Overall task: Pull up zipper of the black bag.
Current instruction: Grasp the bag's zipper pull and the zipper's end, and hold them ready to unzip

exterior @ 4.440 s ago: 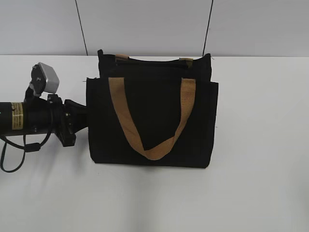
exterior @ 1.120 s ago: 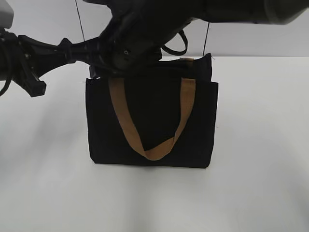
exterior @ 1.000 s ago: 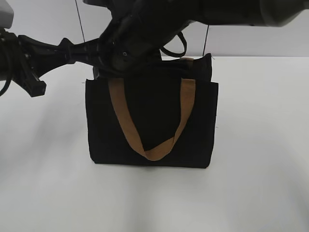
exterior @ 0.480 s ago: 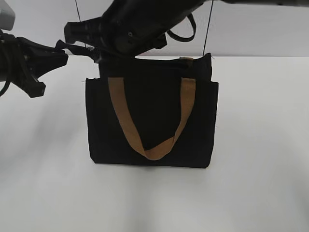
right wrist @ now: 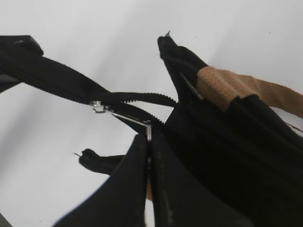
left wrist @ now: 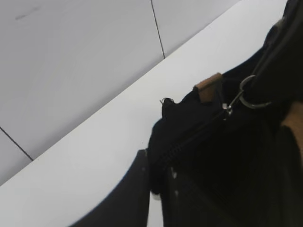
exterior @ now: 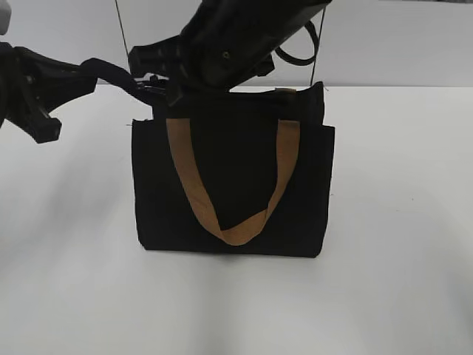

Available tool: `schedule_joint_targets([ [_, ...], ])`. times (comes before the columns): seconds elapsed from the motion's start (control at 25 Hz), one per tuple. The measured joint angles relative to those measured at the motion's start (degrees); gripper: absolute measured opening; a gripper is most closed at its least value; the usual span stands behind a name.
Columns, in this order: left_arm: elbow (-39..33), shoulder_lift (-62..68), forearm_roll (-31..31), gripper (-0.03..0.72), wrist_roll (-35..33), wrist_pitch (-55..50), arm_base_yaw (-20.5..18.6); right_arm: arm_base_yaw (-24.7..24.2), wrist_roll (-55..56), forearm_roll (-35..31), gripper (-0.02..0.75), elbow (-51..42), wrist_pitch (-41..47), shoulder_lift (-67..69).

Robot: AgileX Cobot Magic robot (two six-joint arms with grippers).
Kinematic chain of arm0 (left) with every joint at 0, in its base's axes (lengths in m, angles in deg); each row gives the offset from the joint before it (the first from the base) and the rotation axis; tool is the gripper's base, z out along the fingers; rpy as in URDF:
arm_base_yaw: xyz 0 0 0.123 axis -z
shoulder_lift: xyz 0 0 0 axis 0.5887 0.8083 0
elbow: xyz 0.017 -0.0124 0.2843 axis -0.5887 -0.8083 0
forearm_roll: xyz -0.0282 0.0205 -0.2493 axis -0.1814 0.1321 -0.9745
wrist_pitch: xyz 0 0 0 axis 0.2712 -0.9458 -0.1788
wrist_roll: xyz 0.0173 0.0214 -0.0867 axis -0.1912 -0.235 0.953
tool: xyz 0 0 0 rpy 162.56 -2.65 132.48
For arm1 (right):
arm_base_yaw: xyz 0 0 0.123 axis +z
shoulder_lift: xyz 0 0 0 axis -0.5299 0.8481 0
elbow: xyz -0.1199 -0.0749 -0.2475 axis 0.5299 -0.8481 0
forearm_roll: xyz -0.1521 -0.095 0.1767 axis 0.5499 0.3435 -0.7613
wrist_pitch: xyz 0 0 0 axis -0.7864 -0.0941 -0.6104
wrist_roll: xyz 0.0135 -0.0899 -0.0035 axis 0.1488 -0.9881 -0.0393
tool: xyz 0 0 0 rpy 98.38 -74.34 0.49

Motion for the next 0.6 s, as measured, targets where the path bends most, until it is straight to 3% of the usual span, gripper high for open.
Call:
schedule_joint_targets([
  [0.16,0.00,-0.37,4.79,0.020,4.26,-1.95,0.00,0.00,-1.84,-0.72,-0.015,0.00,0.41,0.17],
  [0.6,0.00,-2.46,6.56,0.020,7.81,-5.85,-1.04,0.00,-2.15,3.30,-0.015,1.58,5.84,0.24],
])
